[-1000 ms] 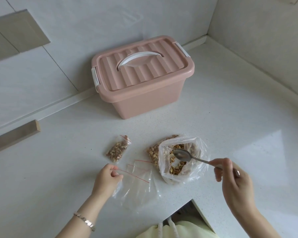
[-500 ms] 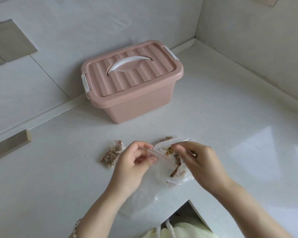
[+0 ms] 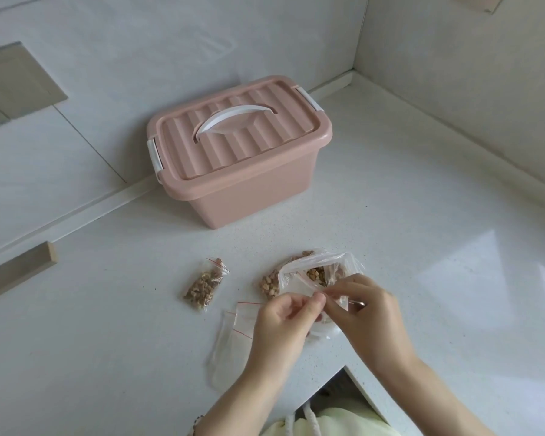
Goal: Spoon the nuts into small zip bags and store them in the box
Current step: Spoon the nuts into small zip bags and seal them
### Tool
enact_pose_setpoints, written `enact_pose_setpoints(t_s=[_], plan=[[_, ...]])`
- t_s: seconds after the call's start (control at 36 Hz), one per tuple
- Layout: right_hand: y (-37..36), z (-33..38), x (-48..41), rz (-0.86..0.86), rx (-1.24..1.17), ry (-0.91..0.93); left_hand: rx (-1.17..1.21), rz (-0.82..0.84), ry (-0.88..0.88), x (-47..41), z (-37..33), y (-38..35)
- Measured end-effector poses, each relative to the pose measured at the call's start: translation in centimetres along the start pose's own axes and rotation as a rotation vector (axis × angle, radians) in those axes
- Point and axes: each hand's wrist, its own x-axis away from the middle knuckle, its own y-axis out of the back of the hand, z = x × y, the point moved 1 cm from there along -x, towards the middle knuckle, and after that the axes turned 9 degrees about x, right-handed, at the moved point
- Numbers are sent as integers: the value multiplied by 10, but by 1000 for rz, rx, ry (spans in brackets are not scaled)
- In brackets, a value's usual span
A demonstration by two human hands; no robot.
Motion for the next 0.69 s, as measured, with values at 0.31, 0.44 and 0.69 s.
enact_pose_setpoints(t_s=[0.31, 0.44, 0.69], plan=[[-3, -11, 8, -29, 139, 149, 151, -82, 131, -2, 3, 0], [-4, -12, 9, -24, 89, 144, 163, -75, 161, -4, 2, 0], [-3, -11, 8, 6, 51, 155, 197, -41, 172, -6, 1, 3]])
